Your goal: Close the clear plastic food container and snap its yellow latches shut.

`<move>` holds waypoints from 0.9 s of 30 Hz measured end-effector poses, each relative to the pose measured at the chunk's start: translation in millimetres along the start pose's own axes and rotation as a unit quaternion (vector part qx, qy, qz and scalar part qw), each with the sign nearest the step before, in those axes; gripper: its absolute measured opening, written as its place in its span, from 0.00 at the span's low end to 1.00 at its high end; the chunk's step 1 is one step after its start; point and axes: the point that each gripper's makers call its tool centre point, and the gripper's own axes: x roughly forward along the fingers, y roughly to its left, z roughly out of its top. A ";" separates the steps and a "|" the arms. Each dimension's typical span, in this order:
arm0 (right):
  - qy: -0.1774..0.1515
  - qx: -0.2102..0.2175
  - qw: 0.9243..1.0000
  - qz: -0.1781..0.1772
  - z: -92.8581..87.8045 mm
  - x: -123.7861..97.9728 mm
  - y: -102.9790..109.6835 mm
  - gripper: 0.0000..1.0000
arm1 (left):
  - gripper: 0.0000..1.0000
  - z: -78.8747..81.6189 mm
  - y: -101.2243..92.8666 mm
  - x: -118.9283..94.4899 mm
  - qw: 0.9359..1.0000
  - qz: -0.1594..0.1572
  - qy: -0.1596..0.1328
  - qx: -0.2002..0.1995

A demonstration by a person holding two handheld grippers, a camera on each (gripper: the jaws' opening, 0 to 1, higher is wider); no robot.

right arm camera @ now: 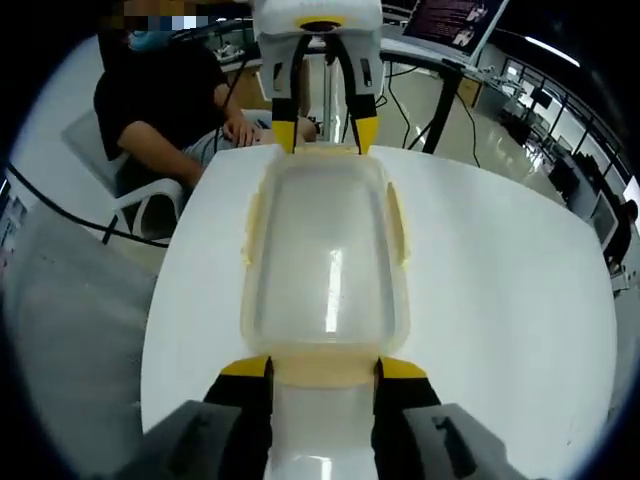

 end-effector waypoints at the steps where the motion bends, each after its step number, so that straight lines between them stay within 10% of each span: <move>1: -0.002 0.000 1.000 0.000 1.8 -1.5 0.3 0.36 | 0.36 0.5 0.3 -3.5 1.000 0.001 0.003 0.001; 27: -0.035 -0.011 0.999 -0.032 5.2 -54.9 1.3 0.36 | 0.37 36.0 5.6 -46.4 1.000 0.023 0.009 0.019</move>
